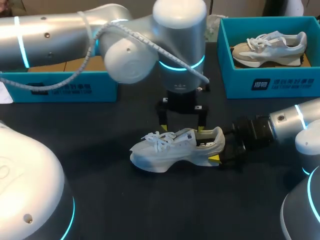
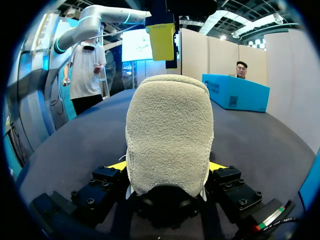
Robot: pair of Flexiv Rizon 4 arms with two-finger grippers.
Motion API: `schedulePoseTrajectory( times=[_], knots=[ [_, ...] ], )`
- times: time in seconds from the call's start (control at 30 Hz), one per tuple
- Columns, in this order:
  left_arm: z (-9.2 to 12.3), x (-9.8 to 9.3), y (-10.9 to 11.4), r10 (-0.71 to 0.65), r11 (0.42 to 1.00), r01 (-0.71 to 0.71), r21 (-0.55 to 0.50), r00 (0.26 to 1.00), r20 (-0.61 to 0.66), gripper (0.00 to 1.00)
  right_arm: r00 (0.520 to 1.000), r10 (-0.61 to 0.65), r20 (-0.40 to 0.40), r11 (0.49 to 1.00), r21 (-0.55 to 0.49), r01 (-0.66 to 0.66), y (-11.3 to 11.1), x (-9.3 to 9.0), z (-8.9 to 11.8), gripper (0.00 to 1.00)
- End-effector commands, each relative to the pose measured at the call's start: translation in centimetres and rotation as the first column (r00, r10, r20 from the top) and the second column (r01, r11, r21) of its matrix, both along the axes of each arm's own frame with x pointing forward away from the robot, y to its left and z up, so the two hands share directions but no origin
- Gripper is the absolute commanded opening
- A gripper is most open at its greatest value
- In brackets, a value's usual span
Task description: Take the shoe out of the shoebox, open the shoe tongue, remove and reinsert the insole, then place the shoe into the shoebox
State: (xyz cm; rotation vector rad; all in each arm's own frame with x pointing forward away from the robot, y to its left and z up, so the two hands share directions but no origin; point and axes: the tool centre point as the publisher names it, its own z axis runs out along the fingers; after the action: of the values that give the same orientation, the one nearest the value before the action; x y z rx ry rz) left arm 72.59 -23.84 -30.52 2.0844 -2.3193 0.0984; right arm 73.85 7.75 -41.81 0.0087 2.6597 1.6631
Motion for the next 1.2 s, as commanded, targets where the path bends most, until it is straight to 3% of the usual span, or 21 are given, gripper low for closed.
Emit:
schedulePoseTrajectory(
  times=[0.03,0.67,1.2],
  knots=[
    [-1.1,0.3,-1.6,0.005,0.999,-0.005,0.036,1.0,-0.007,1.0,1.0,0.001,-0.002,1.0,-0.005,-0.001,0.3,-0.1,-0.2,0.0],
    [-4.5,0.2,-0.9,0.039,0.984,-0.034,0.177,0.999,-0.025,1.0,1.0,0.001,-0.002,1.0,-0.005,-0.001,0.3,-0.1,-0.2,0.0],
    [-3.2,-1.0,2.2,0.087,0.938,-0.084,0.337,0.996,0.006,1.0,1.0,0.001,-0.002,1.0,-0.005,-0.001,0.3,-0.1,-0.2,0.0]
  ],
)
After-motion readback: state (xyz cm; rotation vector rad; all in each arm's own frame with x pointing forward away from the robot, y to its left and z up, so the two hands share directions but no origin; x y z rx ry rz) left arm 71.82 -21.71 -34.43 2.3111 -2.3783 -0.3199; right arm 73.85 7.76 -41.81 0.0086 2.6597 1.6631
